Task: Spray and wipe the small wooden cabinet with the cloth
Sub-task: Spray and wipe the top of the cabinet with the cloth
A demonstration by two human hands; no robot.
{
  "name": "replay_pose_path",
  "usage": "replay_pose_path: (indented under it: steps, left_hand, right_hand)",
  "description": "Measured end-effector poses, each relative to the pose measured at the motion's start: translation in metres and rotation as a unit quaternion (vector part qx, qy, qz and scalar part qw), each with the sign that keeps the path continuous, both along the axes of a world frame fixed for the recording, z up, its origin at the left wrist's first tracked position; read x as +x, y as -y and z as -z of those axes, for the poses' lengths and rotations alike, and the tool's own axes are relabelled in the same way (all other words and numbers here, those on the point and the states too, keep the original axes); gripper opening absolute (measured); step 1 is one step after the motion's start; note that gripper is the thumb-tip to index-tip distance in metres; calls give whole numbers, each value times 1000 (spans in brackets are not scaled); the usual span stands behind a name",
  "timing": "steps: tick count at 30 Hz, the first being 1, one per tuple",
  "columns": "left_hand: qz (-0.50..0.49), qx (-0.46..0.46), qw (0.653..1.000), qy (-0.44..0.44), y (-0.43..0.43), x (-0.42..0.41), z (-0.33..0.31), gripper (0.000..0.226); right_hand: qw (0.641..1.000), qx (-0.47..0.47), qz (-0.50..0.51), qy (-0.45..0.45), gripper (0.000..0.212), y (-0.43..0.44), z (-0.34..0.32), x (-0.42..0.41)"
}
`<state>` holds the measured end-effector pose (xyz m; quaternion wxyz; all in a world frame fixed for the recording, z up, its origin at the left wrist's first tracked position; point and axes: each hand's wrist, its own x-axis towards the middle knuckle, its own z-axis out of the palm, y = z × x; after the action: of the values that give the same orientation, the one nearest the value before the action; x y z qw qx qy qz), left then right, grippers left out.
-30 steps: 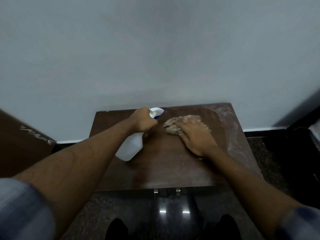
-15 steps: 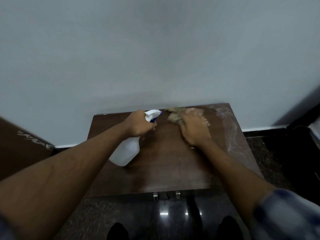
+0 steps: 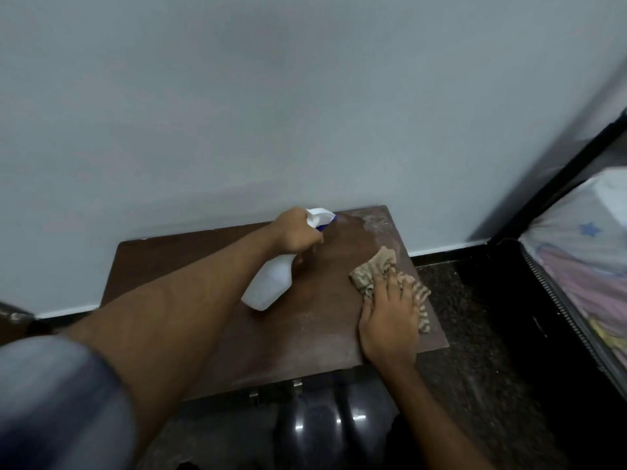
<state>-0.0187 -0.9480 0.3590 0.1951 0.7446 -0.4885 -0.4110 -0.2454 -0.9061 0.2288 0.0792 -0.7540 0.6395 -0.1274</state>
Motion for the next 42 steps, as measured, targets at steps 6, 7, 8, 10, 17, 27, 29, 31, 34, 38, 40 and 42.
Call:
replay_pose_path:
  steps: [6, 7, 8, 10, 17, 27, 29, 31, 34, 38, 40, 42]
  left_hand:
    - [-26, 18, 999, -3, 4, -16, 8, 23]
    - [-31, 15, 999, -7, 1, -14, 9, 24]
    - [-36, 11, 999, -9, -2, -10, 10, 24]
    - [-43, 2, 999, -8, -6, -3, 8, 29]
    - [-29, 15, 999, 18, -11, 22, 15, 23]
    - [-30, -3, 999, -17, -17, 8, 3, 18]
    - [-23, -8, 999, -25, -20, 4, 5, 16]
    - [-20, -8, 999, -28, -23, -1, 6, 18]
    - [-22, -8, 999, -39, -28, -14, 2, 23]
    - [-38, 12, 999, -17, -40, -36, 1, 28]
    - [-17, 26, 999, -18, -50, -49, -2, 36]
    - [17, 51, 998, -23, -62, -62, -3, 52]
  right_hand:
    - [999, 24, -14, 38, 48, 86, -13, 22]
    - [997, 56, -21, 47, 50, 111, -19, 32]
    - [995, 74, -42, 44, 51, 129, -22, 44]
    - [985, 66, -161, 13, 51, 136, -23, 65]
    - [989, -27, -147, 16, 52, 153, -9, 33]
    - [974, -21, -223, 20, 52, 151, 1, 39]
    - [994, 29, -107, 24, 55, 179, -8, 40]
    - [993, 45, -111, 17, 54, 177, -16, 52]
    - [968, 9, -250, 24, 51, 122, -16, 53]
    - [947, 25, -320, 15, 52, 37, -14, 6]
    - [955, 11, -297, -3, 53, 16, -9, -27]
    - [973, 11, -229, -5, 53, -1, -5, -61]
